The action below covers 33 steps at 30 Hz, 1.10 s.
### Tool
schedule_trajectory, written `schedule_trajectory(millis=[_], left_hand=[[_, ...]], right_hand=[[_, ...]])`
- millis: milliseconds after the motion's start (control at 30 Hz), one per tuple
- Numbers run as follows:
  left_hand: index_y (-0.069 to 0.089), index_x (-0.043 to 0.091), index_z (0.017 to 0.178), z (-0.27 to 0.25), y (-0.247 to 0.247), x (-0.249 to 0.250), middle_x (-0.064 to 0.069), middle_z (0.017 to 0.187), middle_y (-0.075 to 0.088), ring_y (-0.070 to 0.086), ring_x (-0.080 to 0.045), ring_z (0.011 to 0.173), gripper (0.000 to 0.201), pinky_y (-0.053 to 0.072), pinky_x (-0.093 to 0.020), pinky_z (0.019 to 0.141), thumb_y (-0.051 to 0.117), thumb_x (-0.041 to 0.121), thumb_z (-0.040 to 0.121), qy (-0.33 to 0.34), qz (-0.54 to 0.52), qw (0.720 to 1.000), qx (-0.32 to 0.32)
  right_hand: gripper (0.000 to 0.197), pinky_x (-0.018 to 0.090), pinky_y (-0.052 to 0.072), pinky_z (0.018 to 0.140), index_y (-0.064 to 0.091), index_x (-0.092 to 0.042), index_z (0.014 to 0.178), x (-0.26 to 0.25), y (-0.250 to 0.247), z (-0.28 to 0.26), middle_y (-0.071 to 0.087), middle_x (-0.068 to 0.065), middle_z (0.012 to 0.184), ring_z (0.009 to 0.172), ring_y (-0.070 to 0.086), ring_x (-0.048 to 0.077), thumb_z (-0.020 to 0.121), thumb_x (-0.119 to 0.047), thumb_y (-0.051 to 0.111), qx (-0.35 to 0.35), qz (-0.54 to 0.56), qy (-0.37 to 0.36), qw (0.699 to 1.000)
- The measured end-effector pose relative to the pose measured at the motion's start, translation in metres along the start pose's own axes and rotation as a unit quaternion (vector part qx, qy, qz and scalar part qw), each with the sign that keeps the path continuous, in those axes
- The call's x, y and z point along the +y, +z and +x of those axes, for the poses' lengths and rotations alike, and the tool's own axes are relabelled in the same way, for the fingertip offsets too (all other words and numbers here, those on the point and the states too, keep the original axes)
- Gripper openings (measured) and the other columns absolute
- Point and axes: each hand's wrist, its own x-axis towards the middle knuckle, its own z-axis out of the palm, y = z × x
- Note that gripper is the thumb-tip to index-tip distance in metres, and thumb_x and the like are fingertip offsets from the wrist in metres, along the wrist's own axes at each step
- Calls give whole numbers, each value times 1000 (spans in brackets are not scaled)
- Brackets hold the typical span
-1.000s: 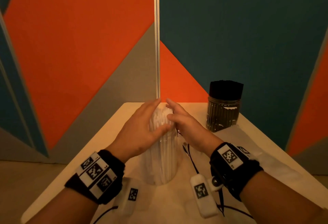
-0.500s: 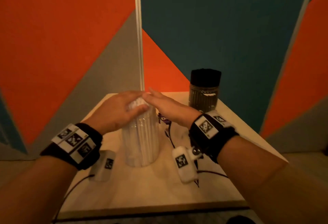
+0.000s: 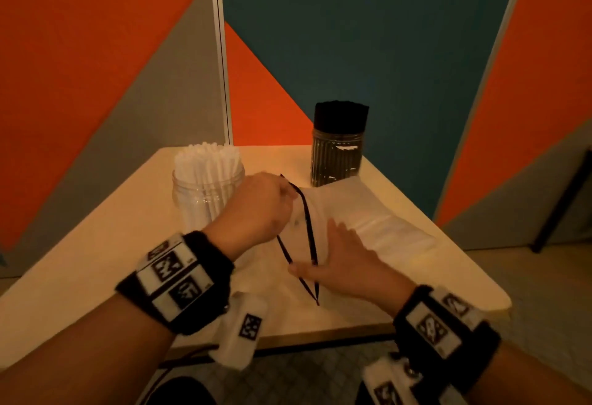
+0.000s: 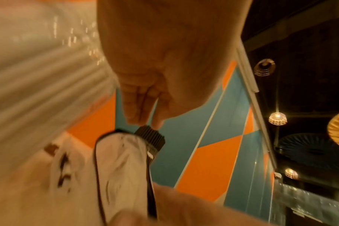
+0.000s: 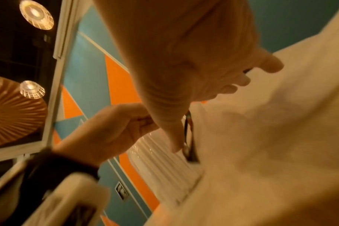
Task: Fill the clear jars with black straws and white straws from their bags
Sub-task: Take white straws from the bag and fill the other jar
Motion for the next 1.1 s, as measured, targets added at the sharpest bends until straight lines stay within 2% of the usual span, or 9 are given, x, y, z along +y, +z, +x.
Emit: schedule_trajectory(millis=[133, 200, 333, 433, 600, 667, 767, 933, 1100], left_hand=[[71, 5, 111, 14, 37, 1, -10, 116, 68, 62, -25, 106, 30, 50, -36, 94, 46, 13, 97, -32, 73, 974, -214], [72, 6, 109, 18, 55, -1, -9, 112, 69, 63, -24, 101, 27, 50, -32, 88, 49, 12, 96, -4, 62, 966, -252], [68, 3, 99, 33, 80, -2, -8, 95, 65, 55, -15, 73, 20, 40, -18, 61, 49, 6, 93, 26, 84, 963, -254], [65, 4, 115, 46, 91, 2, -10, 111, 65, 59, -22, 92, 27, 48, -28, 78, 53, 7, 92, 50, 46, 964, -257], [66, -6, 112, 58, 106, 11, -21, 113, 66, 62, -32, 100, 24, 52, -36, 91, 53, 3, 94, 25, -25, 952, -303], [61, -10, 119, 58, 112, 13, -27, 117, 64, 60, -38, 108, 28, 51, -45, 97, 51, 0, 95, -3, -75, 947, -311], [61, -10, 118, 58, 119, 13, -25, 113, 65, 61, -30, 94, 28, 53, -44, 94, 52, 0, 94, -56, -95, 942, -316], [61, -12, 116, 61, 122, 13, -24, 94, 58, 51, -30, 81, 31, 44, -40, 76, 53, 11, 96, -123, -166, 902, -379], [62, 3, 85, 63, 123, 17, -13, 71, 53, 46, -26, 66, 14, 39, -40, 77, 57, 13, 94, -155, -166, 879, -418]], right_hand=[[137, 52, 1, 122, -15, -16, 158, 24, 33, -7, -14, 10, 167, 154, -13, 31, 66, -91, 54, -12, -106, 27, 994], [138, 46, 0, 123, -13, -13, 158, 31, 36, -7, -16, 11, 167, 154, -15, 29, 67, -88, 57, -3, -88, 17, 996], [145, 40, 1, 125, -11, -11, 159, 41, 29, -4, -18, 9, 167, 153, -16, 25, 62, -87, 64, -19, -66, 10, 998], [147, 47, -4, 123, -2, -16, 161, 47, 25, -3, -9, 7, 168, 153, -16, 26, 52, -97, 56, -25, -102, -4, 994], [154, 60, -14, 118, -5, -26, 160, 54, 27, 1, -20, 5, 167, 149, -28, 33, 34, -102, 39, -14, -118, 9, 993], [151, 59, -13, 119, -7, -24, 159, 55, 28, 3, -21, 6, 166, 149, -27, 36, 39, -98, 46, -6, -121, 10, 993], [146, 50, -9, 123, -9, -17, 159, 57, 27, 2, -20, 9, 166, 150, -24, 36, 54, -87, 64, 3, -96, 8, 995], [143, 41, -5, 125, -12, -11, 158, 59, 21, -1, -16, 10, 167, 153, -18, 27, 64, -76, 74, 15, -54, -3, 998], [141, 38, 2, 126, -5, -15, 160, 65, 18, -1, 2, 3, 168, 155, -4, 23, 62, -74, 77, 27, -25, -40, 999]])
